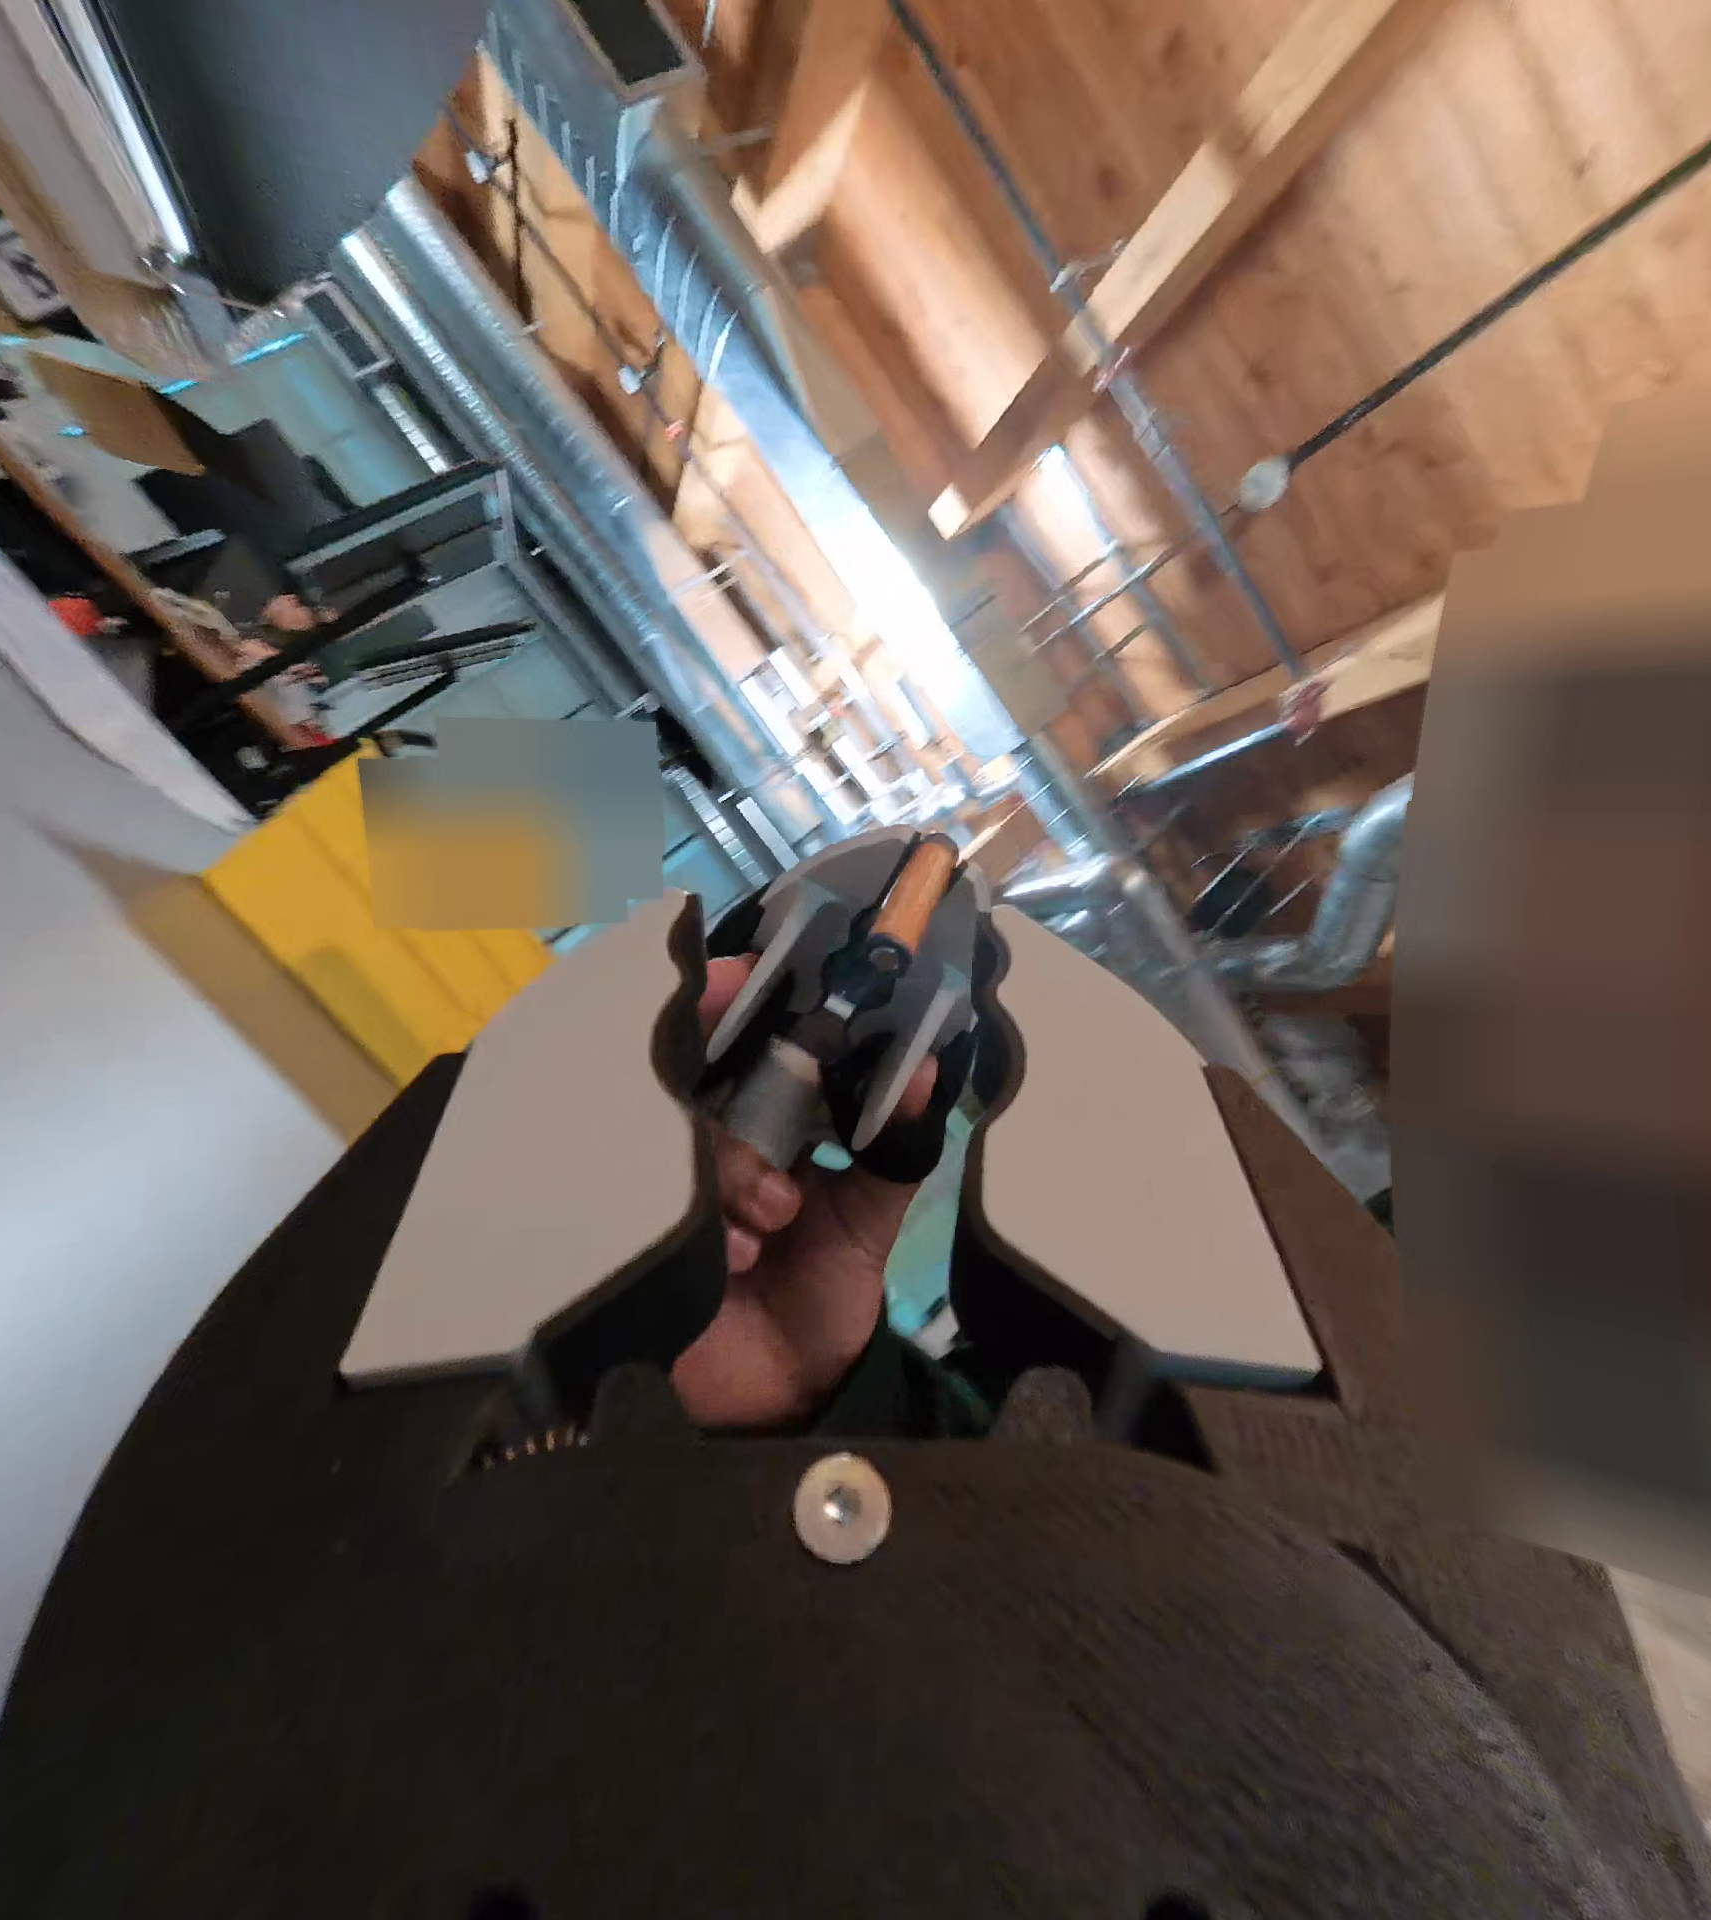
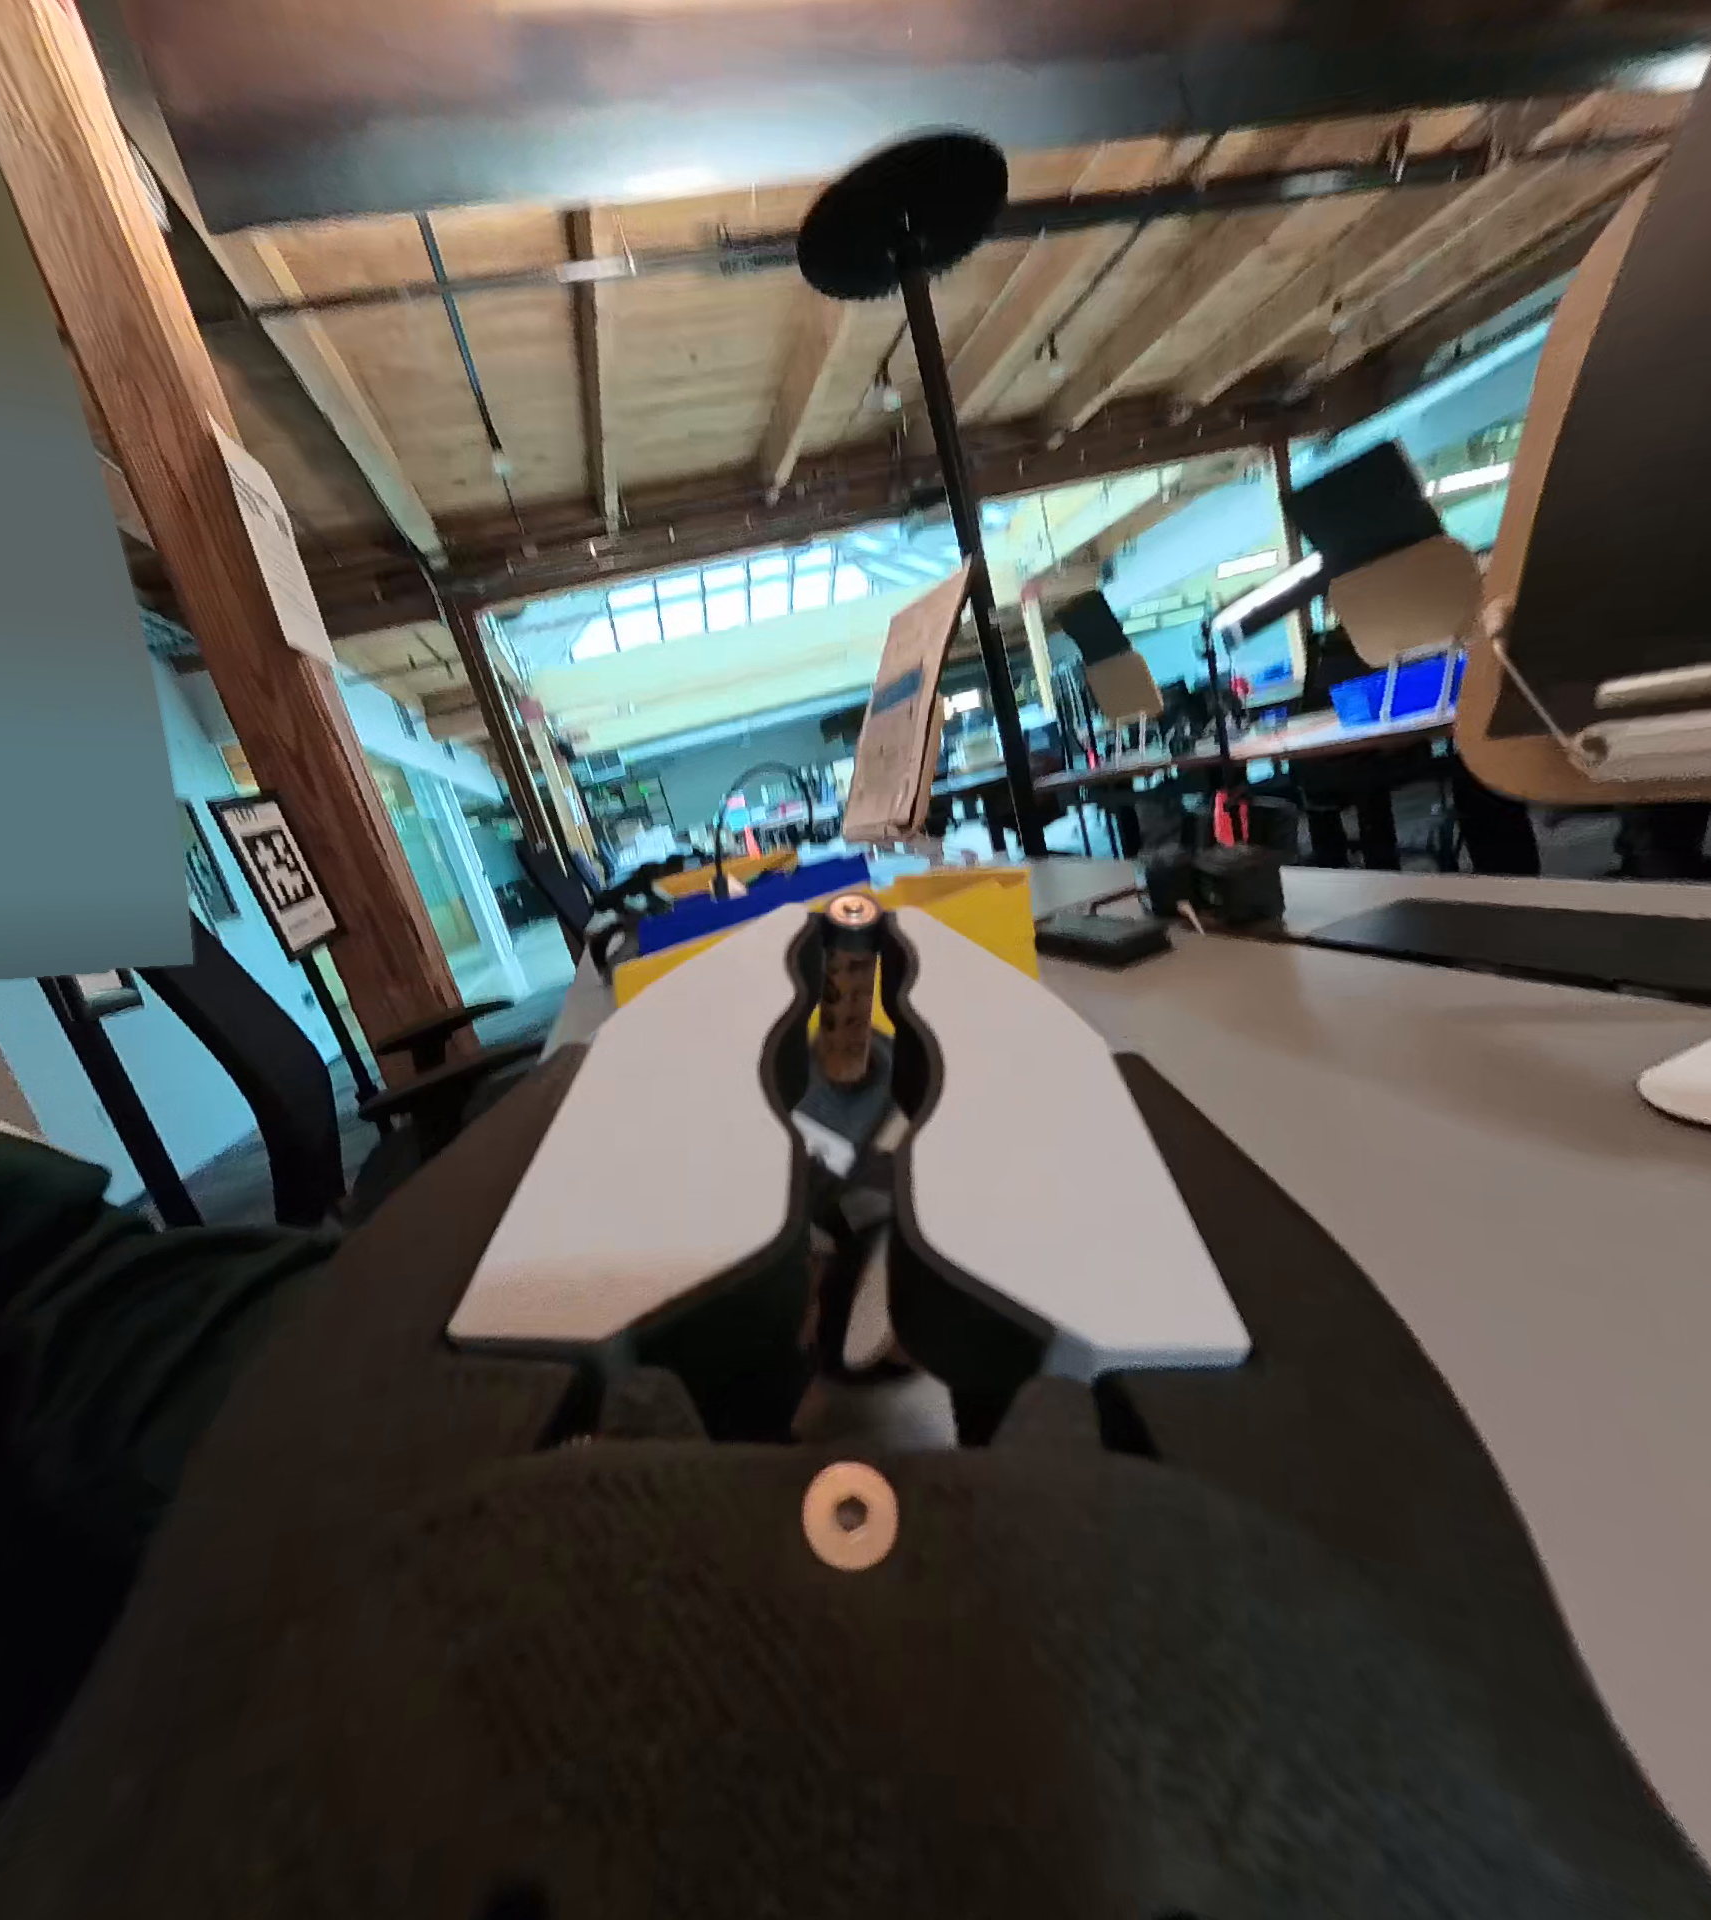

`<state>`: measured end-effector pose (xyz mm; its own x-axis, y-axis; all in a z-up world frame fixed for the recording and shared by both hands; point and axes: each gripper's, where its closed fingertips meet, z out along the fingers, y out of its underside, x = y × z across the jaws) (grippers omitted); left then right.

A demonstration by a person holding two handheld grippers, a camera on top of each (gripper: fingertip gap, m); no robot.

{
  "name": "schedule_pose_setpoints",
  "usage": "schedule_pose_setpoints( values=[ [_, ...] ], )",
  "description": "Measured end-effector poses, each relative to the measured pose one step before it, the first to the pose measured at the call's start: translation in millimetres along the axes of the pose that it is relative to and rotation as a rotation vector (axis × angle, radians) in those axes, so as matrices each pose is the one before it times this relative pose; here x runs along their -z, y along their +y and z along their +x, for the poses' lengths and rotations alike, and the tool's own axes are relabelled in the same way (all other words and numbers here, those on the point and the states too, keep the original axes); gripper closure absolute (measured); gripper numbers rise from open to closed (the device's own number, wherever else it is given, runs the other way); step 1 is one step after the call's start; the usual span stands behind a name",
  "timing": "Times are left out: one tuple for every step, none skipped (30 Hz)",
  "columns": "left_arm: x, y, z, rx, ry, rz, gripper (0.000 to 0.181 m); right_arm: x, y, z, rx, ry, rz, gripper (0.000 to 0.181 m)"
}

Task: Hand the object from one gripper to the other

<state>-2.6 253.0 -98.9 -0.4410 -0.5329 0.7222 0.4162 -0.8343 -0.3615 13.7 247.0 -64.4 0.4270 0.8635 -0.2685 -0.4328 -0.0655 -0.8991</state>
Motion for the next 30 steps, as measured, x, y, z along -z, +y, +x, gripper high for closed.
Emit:
schedule_pose_setpoints(
  values=[
    [-0.2, 0.23, 0.12, -0.073, -0.0339, -0.0547, 0.132, 0.11, 4.87, 3.53, 0.0008, 0.0022, -0.0573, 0.171],
    [-0.84, 2.36, -0.02, -0.0927, -0.0396, -0.0779, 0.135, -0.37, 7.61, 3.38, 0.0, -0.0025, -0.0732, 0.171],
    [-0.78, 4.3, -1.74, -0.11, -0.0539, -0.0957, 0.136, -0.7, 8.48, 3.3, 0.0055, -0.0037, -0.074, 0.172],
    [-0.34, 5.7, -2.72, -0.1208, -0.0595, -0.1038, 0.139, -0.58, 7.99, 3.04, 0.0076, -0.0016, -0.0639, 0.171],
    [0.58, 6.07, -3.27, -0.122, -0.0597, -0.0967, 0.142, -0.08, 6.37, 3.17, 0.0048, 0.0061, -0.0478, 0.171],
    [0.98, 5.81, -4.16, -0.1046, -0.0568, -0.0783, 0.144, 0.2, 2.78, 1.83, 0.0056, 0.0032, -0.0199, 0.171],
    [0.98, 5.48, -3.7, -0.0764, -0.0437, -0.0583, 0.147, 0.68, 0.42, 1.18, -0.002, 0.0043, -0.004, 0.171],
    [0.29, 4.83, -2.15, -0.045, -0.0229, -0.0391, 0.15, 0.64, -0.08, 0.77, -0.0004, 0.0052, -0.0029, 0.171],
    [-0.28, 3.93, -1.27, -0.0134, -0.0084, -0.023, 0.153, 0.19, 0.78, -0.24, 0.0053, 0.0003, -0.0102, 0.171],
    [-1.24, 2.41, -0.24, 0.009, 0.0056, -0.008, 0.153, -0.31, 1.78, -0.37, 0.0127, 0.0017, -0.0171, 0.171],
    [-1.72, 1.44, 1.59, 0.0165, 0.0186, -0.0001, 0.154, -0.81, 2.38, -0.13, 0.0163, 0.0056, -0.0197, 0.171],
    [-1.67, 1.42, 1.41, 0.0133, 0.0149, -0.0037, 0.155, -1.1, 2.04, -0.68, 0.0142, 0.0028, -0.0152, 0.171],
    [-1.36, 1.33, 0.83, 0.0016, 0.0043, -0.0052, 0.156, -1.2, 1.37, -1.65, 0.0089, -0.0033, -0.0091, 0.171],
    [-1.08, 1.24, 0.79, -0.0071, -0.0003, -0.0079, 0.157, -1.28, 1.27, -1.83, 0.0045, -0.0053, -0.0075, 0.171],
    [-0.74, 1.12, 0.96, -0.0096, -0.0007, -0.0093, 0.159, -1.31, 1.28, -1.64, 0.0045, -0.0046, -0.0079, 0.171],
    [-0.38, 0.72, 1.14, -0.0079, 0.0011, -0.0073, 0.162, -1.13, 1.42, -1.37, 0.007, -0.0031, -0.0082, 0.171],
    [-0.31, 0.67, 1.01, -0.0034, 0.0028, -0.0061, 0.169, -0.98, 1.09, -1.12, 0.0072, -0.0022, -0.0065, 0.171],
    [-0.32, 0.93, 0.09, 0.0019, 0.0008, -0.0057, 0.17, -0.65, 0.24, -1.53, 0.0048, -0.0054, -0.0015, 0.171],
    [-0.48, 0.57, 0.67, 0.009, 0.008, -0.0026, 0.17, -0.45, 0.4, -0.55, 0.0053, 0.001, -0.0021, 0.171],
    [-0.31, 0.17, 0.85, 0.014, 0.0105, -0.0006, 0.17, -0.27, 0.16, -0.59, 0.0075, -0.0008, 0.0015, 0.171],
    [-0.14, -0.53, 0.75, 0.0138, 0.0097, 0.0043, 0.17, -0.08, -0.62, -0.39, 0.0134, -0.0006, 0.0081, 0.171],
    [0.12, -1.04, 0.68, 0.0149, 0.0101, 0.0079, 0.17, -0.08, -1.19, 0.53, 0.0241, 0.005, 0.0137, 0.171],
    [0.36, -1.26, 0.45, 0.0218, 0.0101, 0.0091, 0.17, 0.28, -1.54, 2.4, 0.0382, 0.0177, 0.0164, 0.167],
    [0.6, -0.93, 0.11, 0.0302, 0.0112, 0.0085, 0.17, 0.82, -3.38, 5.5, 0.0577, 0.0395, 0.026, 0.147],
    [0.91, -1.14, 0.04, 0.0368, 0.0149, 0.0117, 0.17, 1.5, -5.03, 6.48, 0.0769, 0.0469, 0.0377, 0.124],
    [1.27, -1.38, -0.02, 0.0475, 0.0205, 0.0138, 0.17, 2.56, -4.99, 3.99, 0.0827, 0.0289, 0.0387, 0.112],
    [1.48, -1.65, 0.28, 0.0575, 0.028, 0.0167, 0.17, 3.14, -2.85, 2.72, 0.0673, 0.0211, 0.0234, 0.106],
    [1.49, -1.64, 0.59, 0.0674, 0.0391, 0.0178, 0.17, 2.39, -0.08, -0.21, 0.0468, -0.0019, 0.0017, 0.105],
    [1.43, -0.88, 1.37, 0.08, 0.0519, 0.0137, 0.17, 0.76, 1.91, -3.92, 0.0225, -0.0304, -0.0121, 0.105],
    [1.2, -0.23, 2.04, 0.0844, 0.0613, 0.0112, 0.17, -0.45, 3.19, -3.86, 0.0018, -0.0297, -0.0191, 0.104]
  ],
)
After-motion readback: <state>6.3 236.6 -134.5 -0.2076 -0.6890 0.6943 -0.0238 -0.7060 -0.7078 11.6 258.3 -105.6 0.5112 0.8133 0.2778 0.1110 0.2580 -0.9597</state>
